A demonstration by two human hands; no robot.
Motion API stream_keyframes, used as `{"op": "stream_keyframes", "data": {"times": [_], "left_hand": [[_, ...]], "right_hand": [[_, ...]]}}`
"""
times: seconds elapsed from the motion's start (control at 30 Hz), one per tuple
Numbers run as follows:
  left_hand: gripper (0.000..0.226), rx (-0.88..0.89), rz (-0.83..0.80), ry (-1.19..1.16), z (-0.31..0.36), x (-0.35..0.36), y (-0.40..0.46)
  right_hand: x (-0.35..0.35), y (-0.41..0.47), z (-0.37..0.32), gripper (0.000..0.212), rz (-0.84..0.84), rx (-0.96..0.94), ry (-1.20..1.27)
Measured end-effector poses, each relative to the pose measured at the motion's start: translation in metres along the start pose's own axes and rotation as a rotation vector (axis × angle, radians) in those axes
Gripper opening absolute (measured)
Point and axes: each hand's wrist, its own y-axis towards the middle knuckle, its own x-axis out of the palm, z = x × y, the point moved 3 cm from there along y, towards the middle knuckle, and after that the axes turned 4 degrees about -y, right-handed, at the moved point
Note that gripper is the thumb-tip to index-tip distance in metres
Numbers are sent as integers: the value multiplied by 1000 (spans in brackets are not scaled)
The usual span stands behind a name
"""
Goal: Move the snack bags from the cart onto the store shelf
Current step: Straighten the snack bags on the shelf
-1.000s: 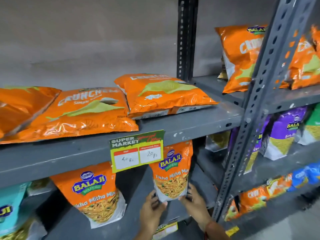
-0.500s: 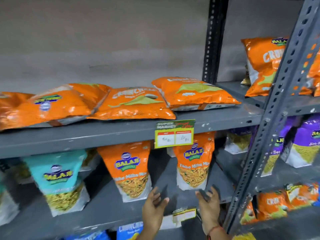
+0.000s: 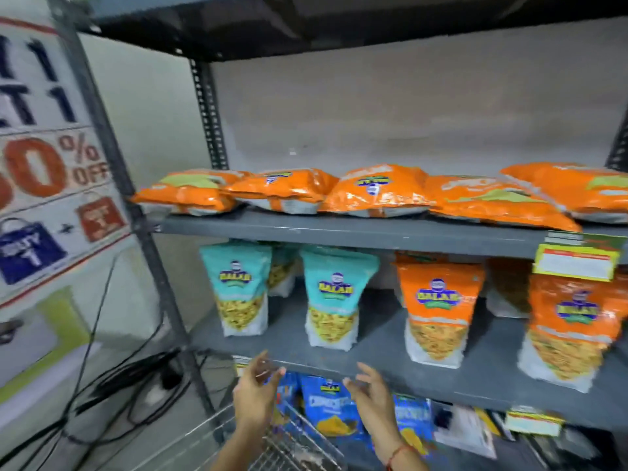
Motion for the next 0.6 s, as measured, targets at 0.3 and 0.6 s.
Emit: {"op": "stream_keyframes", "data": {"times": [0.3, 0.6], "left_hand": [[48, -69, 122, 6, -21, -77, 110], [70, -179, 105, -17, -42, -72, 211]], "right_hand": [[154, 72, -18, 41, -348, -75, -165], [252, 175, -14, 76, -470, 53, -207]]}}
